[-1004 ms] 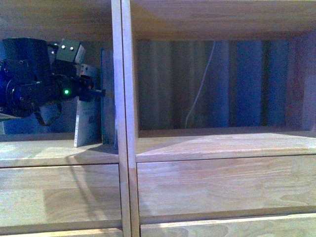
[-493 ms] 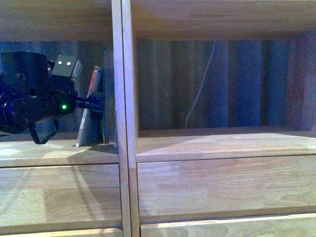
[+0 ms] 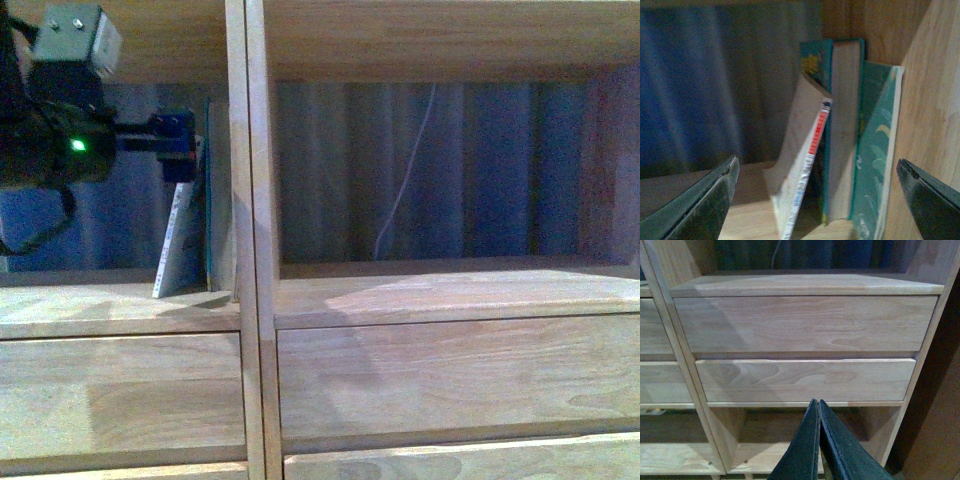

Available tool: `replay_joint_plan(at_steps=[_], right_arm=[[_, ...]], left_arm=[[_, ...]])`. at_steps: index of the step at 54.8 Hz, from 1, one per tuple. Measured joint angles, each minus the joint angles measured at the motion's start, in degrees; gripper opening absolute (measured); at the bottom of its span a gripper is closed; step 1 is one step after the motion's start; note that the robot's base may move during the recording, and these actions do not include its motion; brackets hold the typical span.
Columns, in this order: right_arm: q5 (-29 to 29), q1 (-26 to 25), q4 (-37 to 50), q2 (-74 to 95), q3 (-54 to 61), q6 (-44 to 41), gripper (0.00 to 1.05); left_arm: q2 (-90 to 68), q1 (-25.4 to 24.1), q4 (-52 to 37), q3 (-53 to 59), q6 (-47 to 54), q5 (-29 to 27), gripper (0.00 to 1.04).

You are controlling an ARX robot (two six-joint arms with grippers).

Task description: Organize books on shelf

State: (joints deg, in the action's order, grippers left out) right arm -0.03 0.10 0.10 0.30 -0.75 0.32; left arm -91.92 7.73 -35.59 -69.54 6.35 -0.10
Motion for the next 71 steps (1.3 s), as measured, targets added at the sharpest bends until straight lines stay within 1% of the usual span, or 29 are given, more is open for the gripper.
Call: replay_joint_plan(at_steps=[4,10,13,18,24,29,31,34,40,41,46,47,52,57,58,59,62,66,71], right_arm=[[0.0,0.0,0.0,0.0,0.0,0.0,0.03],[0.0,0.0,0.0,0.0,0.0,0.0,0.03],[0.0,0.0,0.0,0.0,0.0,0.0,0.03],[0.0,0.0,0.0,0.0,0.0,0.0,0.03],[0.0,0.0,0.0,0.0,0.0,0.0,0.03],[0.0,0.0,0.0,0.0,0.0,0.0,0.03],[0.0,0.0,0.0,0.0,0.0,0.0,0.03],[0.0,0.0,0.0,0.0,0.0,0.0,0.03],[0.0,0.0,0.0,0.0,0.0,0.0,0.03],[0.0,0.0,0.0,0.0,0.0,0.0,0.03],[0.0,0.0,0.0,0.0,0.0,0.0,0.03],[0.0,0.0,0.0,0.0,0.0,0.0,0.03],[0.0,0.0,0.0,0.0,0.0,0.0,0.03],[0.0,0.0,0.0,0.0,0.0,0.0,0.03],[0.0,0.0,0.0,0.0,0.0,0.0,0.03],[0.0,0.0,0.0,0.0,0.0,0.0,0.03],[0.0,0.0,0.0,0.0,0.0,0.0,0.03],[0.0,0.0,0.0,0.0,0.0,0.0,0.03],[0.0,0.0,0.0,0.0,0.0,0.0,0.03]], left_arm=[[8.7,0.1,1.3,7.9,0.6,-4.6,0.97],[17.7,1.1,3.4,16.9,1.1,-10.8,0.97],[22.2,2.0,3.7,21.6,1.6,-12.7,0.97],[30.5,4.2,5.7,29.4,2.0,-13.9,0.97],[41.7,6.8,14.2,37.9,-1.4,-15.1,0.97],[49.0,7.8,21.5,42.3,-4.5,-13.2,0.97],[51.5,8.2,22.0,44.2,-4.9,-14.3,0.93],[53.9,7.8,21.2,46.0,-5.2,-14.4,0.84],[57.4,5.4,20.1,50.2,-5.8,-12.3,0.65],[57.7,5.2,20.0,50.7,-5.8,-12.1,0.63],[59.9,3.2,19.5,54.1,-5.9,-10.3,0.46],[60.8,2.5,19.4,55.1,-5.9,-9.7,0.39],[63.8,0.4,19.1,58.2,-6.0,-7.4,0.18],[65.8,-0.9,19.1,60.1,-6.1,-6.4,0.02],[66.2,-1.5,19.2,60.4,-6.2,-5.4,0.03],[66.7,-2.6,19.4,60.7,-6.2,-3.3,0.03],[67.8,-5.4,19.6,61.6,-6.2,-0.5,0.03],[69.2,-7.2,19.9,62.5,-6.3,-0.5,0.03],[70.9,-7.4,20.5,63.6,-6.2,0.0,0.03]])
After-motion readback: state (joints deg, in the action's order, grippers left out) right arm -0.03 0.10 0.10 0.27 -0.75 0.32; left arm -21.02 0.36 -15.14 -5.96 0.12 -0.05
